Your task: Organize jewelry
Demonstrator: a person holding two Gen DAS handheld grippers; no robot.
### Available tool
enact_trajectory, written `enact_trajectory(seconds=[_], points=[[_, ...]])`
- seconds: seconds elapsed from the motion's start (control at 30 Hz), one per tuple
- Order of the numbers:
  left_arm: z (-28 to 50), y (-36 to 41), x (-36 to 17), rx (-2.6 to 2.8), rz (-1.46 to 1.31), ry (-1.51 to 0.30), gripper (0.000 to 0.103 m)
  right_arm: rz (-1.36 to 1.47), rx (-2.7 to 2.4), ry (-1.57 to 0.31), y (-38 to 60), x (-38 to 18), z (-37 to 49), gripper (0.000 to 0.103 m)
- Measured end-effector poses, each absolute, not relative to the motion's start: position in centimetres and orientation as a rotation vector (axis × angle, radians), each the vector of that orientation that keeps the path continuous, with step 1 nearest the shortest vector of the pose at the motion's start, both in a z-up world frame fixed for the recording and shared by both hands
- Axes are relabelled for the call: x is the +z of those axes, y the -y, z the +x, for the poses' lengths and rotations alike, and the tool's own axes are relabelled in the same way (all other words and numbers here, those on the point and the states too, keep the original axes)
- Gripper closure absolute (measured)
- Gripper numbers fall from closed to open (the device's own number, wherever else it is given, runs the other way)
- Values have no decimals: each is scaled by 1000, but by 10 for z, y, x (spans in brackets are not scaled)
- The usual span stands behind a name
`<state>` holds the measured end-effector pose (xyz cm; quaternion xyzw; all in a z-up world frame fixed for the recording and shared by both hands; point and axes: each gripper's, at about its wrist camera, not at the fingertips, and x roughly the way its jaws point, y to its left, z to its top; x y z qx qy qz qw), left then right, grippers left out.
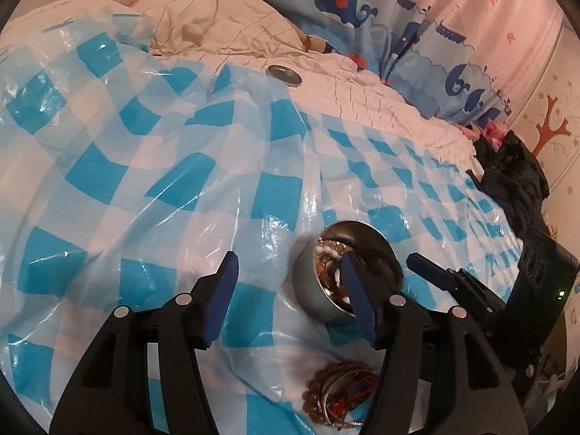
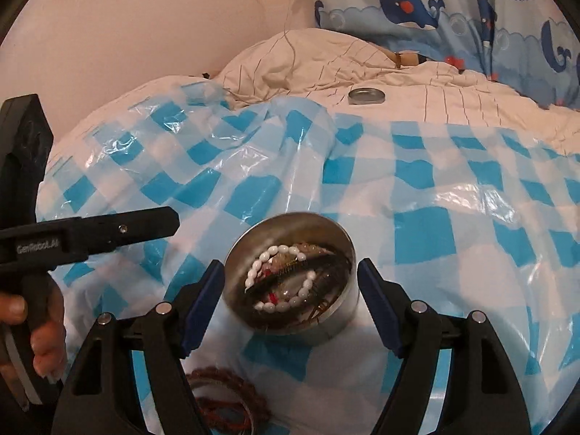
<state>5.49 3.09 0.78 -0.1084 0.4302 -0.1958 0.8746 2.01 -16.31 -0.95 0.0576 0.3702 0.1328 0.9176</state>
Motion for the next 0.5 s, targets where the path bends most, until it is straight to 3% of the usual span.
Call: enact_trajectory(seconds=[0.23,0.37,0.5], points=[[35,-12,0,-448,-87,-923,42,116,265,-811,183,-15,-41,21],[26,-8,-8,-441,-32,-937,40,206,305,-887,183,-31,-57,21],[24,-13,-9,-422,-28,-936,37,118,382,-858,156,-25,-61,21]])
